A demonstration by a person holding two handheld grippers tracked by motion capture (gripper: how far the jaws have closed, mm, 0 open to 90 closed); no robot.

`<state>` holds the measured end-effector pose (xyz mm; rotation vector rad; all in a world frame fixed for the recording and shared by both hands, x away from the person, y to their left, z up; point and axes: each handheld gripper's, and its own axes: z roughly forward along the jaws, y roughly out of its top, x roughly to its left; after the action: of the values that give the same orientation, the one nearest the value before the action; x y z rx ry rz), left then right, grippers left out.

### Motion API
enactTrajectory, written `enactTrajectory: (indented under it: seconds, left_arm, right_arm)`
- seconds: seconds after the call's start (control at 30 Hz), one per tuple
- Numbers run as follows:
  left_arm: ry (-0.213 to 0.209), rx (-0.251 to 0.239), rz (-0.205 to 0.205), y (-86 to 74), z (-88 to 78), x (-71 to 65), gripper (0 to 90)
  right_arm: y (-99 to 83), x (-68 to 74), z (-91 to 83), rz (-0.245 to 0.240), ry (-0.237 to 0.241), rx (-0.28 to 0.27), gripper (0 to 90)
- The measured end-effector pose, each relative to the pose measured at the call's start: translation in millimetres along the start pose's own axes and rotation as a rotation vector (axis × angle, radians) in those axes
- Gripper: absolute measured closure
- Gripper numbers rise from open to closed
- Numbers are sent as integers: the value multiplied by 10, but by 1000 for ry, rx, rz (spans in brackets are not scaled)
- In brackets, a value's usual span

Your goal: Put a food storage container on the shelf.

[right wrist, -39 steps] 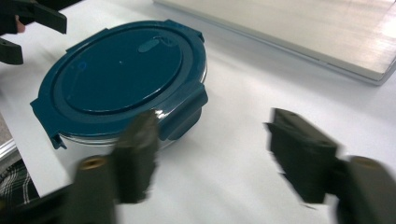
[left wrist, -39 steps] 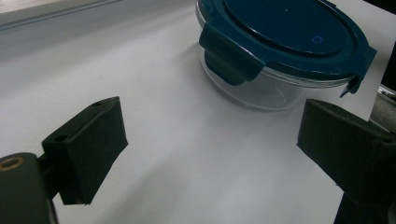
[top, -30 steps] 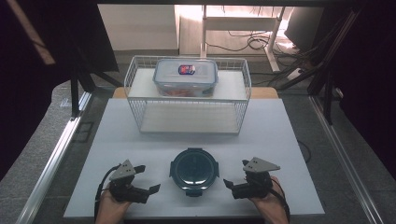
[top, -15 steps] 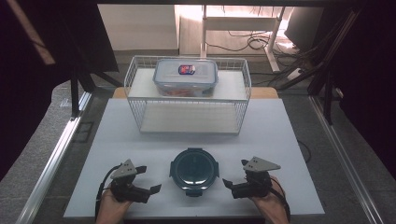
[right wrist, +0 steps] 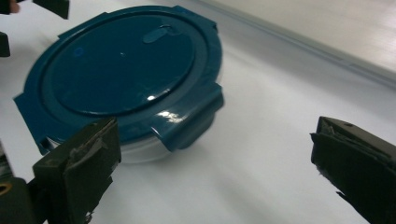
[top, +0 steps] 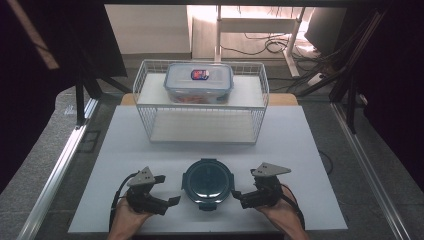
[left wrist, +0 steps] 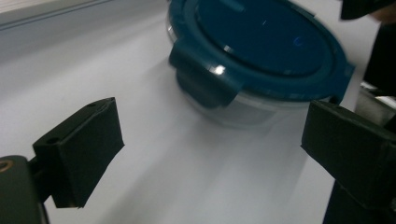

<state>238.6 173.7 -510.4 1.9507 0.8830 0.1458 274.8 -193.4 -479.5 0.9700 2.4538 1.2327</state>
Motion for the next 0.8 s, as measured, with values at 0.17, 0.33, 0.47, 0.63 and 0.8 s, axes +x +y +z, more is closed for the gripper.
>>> enactTrajectory:
  seconds: [0.17, 0.33, 0.47, 0.63, 0.8]
  left_arm:
    - [-28, 29, -10, 115, 125, 56, 48]
    - [-54, 37, -26, 229, 185, 116, 55]
    - [-76, 37, -41, 322, 239, 147, 58]
    - [-100, 47, -41, 391, 350, 141, 61]
    - [-145, 109, -90, 289, 439, 192, 90]
  right_arm:
    - [67, 24, 80, -17, 13, 55, 12]
    - [158, 5, 145, -13, 15, 90, 27]
    - [238, -8, 187, -10, 27, 90, 33]
    - [305, -10, 293, 19, 60, 89, 40]
    - [205, -57, 374, 98, 144, 117, 43]
